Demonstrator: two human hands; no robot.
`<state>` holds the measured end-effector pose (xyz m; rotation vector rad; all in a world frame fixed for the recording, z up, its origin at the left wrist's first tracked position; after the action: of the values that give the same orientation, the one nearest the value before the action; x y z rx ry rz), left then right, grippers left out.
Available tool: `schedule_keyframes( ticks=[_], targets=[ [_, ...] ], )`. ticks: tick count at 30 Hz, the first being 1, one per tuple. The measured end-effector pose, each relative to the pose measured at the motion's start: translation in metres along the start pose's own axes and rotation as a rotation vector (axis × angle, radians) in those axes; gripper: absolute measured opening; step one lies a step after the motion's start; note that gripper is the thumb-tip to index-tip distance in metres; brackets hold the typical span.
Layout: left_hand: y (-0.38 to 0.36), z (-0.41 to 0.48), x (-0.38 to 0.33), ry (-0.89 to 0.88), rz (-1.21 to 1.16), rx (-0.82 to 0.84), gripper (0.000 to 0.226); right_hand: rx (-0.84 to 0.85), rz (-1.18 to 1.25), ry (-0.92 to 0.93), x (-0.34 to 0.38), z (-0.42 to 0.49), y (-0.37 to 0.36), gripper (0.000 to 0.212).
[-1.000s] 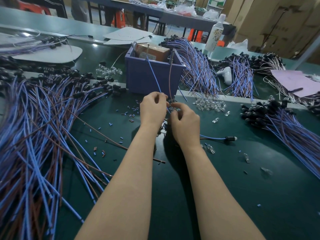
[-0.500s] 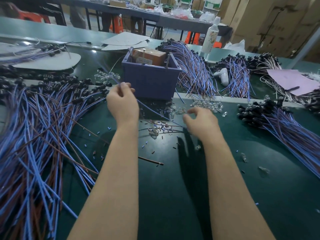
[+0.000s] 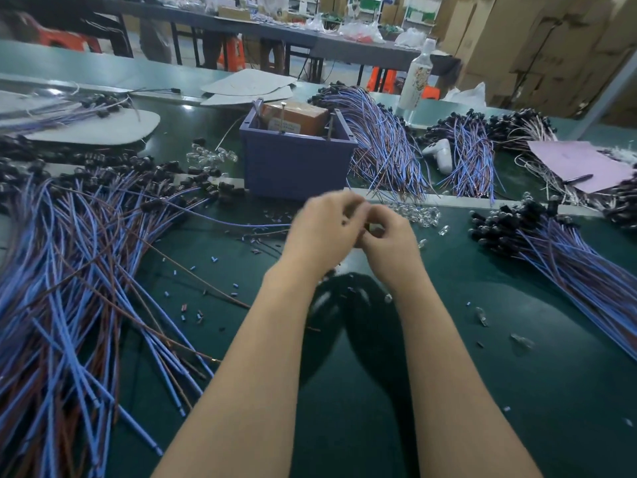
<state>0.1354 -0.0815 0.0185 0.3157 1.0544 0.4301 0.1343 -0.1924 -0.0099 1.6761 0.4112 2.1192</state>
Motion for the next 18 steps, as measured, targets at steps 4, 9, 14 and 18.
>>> schedule_keyframes(
  ticks=[4,9,14,18],
  targets=[
    [-0.026,-0.006,0.024,0.18,-0.066,0.133,0.023,-0.002,0.591,-0.214,-0.026,-0.004,-0.001,0.01],
    [-0.023,-0.01,0.033,0.216,-0.198,0.112,0.019,-0.03,0.694,-0.267,-0.037,-0.002,0.002,0.016],
    [-0.02,-0.011,0.033,0.197,-0.273,0.085,0.013,0.003,0.642,-0.238,-0.036,0.0,0.001,0.018],
    [-0.023,-0.011,0.032,0.185,-0.285,0.093,0.02,0.009,0.669,-0.253,-0.036,0.0,0.0,0.02]
  ],
)
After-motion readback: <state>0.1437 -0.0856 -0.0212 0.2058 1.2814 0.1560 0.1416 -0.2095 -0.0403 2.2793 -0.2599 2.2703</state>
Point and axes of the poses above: each hand's wrist, its own z-axis towards the middle knuckle, its own y-axis out of the back of the hand, x = y × z, the point moved 9 cm from there along z, towards the middle knuckle, and after that the axes turned 8 degrees about -z, right-handed, at the moved point
